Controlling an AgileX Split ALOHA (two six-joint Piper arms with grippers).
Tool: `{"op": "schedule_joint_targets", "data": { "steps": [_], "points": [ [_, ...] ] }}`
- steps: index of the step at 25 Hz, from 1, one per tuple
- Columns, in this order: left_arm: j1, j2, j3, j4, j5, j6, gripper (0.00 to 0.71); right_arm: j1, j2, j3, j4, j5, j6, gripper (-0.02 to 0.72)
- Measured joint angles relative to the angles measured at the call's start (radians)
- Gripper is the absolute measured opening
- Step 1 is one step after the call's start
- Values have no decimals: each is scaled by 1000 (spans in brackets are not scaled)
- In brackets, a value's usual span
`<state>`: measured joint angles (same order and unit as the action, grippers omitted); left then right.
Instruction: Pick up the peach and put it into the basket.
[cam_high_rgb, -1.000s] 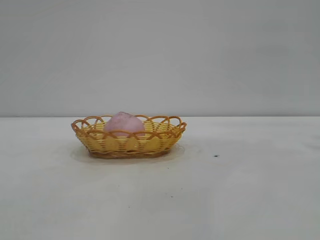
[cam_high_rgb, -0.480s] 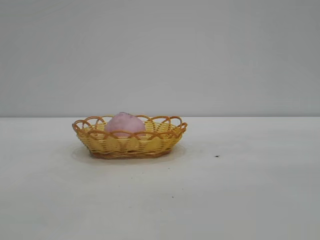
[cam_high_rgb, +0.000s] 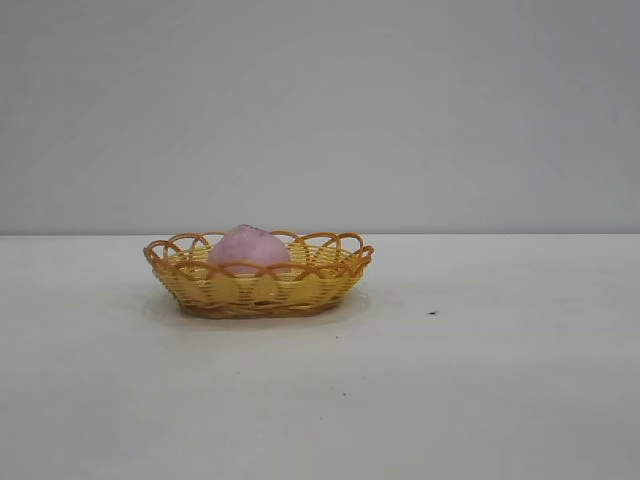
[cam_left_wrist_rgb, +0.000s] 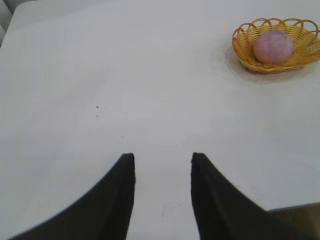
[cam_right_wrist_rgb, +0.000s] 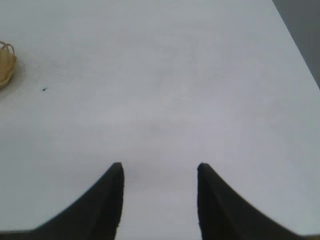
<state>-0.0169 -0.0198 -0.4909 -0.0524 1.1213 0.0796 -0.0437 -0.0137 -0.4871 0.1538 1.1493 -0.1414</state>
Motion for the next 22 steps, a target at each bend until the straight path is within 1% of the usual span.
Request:
{"op": "schedule_joint_targets", "data": {
  "steps": [5,22],
  "points": [
    [0,0,0,0,0,0,262,0,-2,0,9,-2,-13,325],
    [0,0,0,0,0,0,262,0,-2,0,13,-2,-13,325]
  ]
}}
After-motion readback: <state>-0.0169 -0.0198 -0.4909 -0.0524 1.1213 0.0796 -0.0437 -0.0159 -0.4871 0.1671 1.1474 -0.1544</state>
